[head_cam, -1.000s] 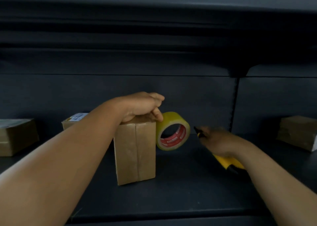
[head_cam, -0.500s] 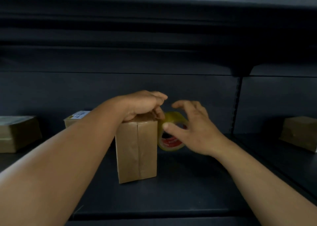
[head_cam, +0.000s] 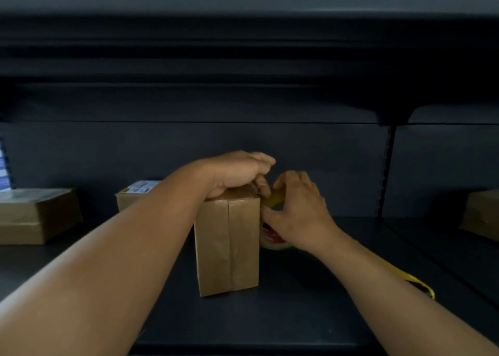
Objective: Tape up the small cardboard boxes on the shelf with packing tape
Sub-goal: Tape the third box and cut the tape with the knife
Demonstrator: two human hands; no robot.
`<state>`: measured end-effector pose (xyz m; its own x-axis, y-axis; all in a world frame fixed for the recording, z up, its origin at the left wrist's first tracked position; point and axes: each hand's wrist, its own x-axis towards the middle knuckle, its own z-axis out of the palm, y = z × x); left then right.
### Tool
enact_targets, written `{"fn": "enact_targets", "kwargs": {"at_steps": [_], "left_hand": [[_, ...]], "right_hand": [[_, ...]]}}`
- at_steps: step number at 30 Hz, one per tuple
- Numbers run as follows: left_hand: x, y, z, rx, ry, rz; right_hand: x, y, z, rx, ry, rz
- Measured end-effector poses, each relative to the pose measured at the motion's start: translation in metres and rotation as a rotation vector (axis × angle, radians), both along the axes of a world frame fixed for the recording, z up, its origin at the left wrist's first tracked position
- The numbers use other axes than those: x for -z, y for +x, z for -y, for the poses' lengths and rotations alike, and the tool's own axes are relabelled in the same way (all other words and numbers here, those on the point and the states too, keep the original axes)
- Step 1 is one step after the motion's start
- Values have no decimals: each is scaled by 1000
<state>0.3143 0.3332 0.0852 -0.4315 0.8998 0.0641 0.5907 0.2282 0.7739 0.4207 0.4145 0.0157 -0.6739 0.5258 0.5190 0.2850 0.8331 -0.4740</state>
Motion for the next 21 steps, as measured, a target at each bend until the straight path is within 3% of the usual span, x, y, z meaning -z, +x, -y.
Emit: {"fn": "enact_targets", "kwargs": {"at_steps": [7,12,17,21], "left_hand": [[0,-1,0,-14,6,-27],[0,-3,-1,3,-11,-73],[2,-3,-2,21,-15,-36],[2,-6,-3,23,5,14]], "right_hand": [[4,-6,1,2,227,-169],[4,2,-6,23,368,-56],[-2,7,-16,108,329,21],[-7,24,-40,137,117,-156]]}}
